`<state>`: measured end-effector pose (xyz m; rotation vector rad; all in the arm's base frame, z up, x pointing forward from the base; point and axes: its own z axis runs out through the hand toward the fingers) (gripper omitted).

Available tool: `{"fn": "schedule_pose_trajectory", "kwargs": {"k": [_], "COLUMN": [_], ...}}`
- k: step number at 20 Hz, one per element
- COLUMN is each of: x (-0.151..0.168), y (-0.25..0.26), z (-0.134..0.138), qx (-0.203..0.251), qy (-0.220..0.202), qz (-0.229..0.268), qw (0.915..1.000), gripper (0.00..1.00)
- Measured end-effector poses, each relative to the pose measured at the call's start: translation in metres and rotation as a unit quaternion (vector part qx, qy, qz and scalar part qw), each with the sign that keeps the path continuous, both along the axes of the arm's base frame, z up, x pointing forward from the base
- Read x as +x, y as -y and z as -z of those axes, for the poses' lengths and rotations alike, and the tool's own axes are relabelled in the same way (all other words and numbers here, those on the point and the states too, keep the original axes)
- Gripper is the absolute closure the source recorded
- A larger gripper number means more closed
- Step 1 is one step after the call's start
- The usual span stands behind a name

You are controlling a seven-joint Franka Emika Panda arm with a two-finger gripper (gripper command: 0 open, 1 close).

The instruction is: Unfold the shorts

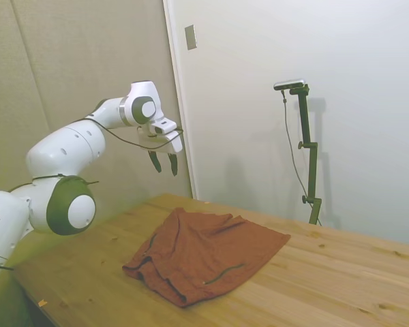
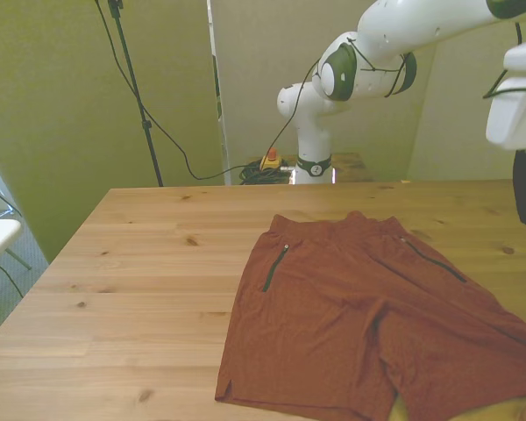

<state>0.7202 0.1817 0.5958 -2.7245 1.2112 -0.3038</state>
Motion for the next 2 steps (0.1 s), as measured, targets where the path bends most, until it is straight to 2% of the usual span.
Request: {"fn": "schedule_pose_trajectory", "kwargs": {"k": [2], "x": [-0.011], "y": [0.002], "z": [-0.022], "qx": [0.001], "qy": [0.004], "qz": [0.001], "qw": [1.0], "gripper": [0.0]}}
